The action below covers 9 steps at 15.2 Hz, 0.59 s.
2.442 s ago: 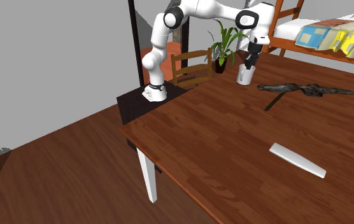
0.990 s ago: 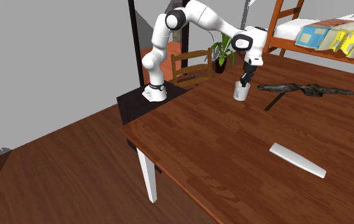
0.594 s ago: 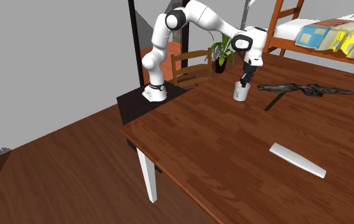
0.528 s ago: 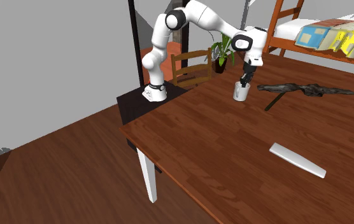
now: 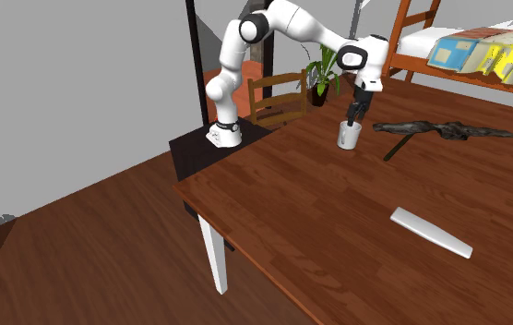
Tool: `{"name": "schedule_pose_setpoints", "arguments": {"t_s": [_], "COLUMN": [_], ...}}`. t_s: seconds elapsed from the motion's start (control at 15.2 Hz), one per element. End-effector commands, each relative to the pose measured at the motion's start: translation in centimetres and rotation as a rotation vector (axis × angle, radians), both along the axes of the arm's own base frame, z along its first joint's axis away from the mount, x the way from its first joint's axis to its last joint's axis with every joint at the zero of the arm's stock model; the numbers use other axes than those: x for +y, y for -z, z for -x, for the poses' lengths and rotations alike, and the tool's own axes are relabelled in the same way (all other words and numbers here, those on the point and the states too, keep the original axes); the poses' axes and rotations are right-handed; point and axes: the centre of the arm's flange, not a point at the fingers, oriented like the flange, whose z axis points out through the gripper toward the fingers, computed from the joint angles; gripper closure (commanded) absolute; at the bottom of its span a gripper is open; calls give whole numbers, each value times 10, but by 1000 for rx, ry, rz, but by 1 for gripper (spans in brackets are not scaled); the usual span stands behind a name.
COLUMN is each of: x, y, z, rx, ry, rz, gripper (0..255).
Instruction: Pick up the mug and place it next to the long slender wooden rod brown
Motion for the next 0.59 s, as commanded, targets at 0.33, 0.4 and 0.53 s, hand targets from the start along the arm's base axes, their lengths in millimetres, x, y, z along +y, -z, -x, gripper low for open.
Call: {"name": "schedule_pose_setpoints", "arguments": {"t_s": [0.33, 0.4, 0.53], "x": [1, 1, 1], "y": [-34, -34, -34], "z": [0, 0, 0], "rx": [1, 1, 1], "ry": [0, 0, 0], "rz": [0, 0, 0], "gripper": [0, 0, 0]}}
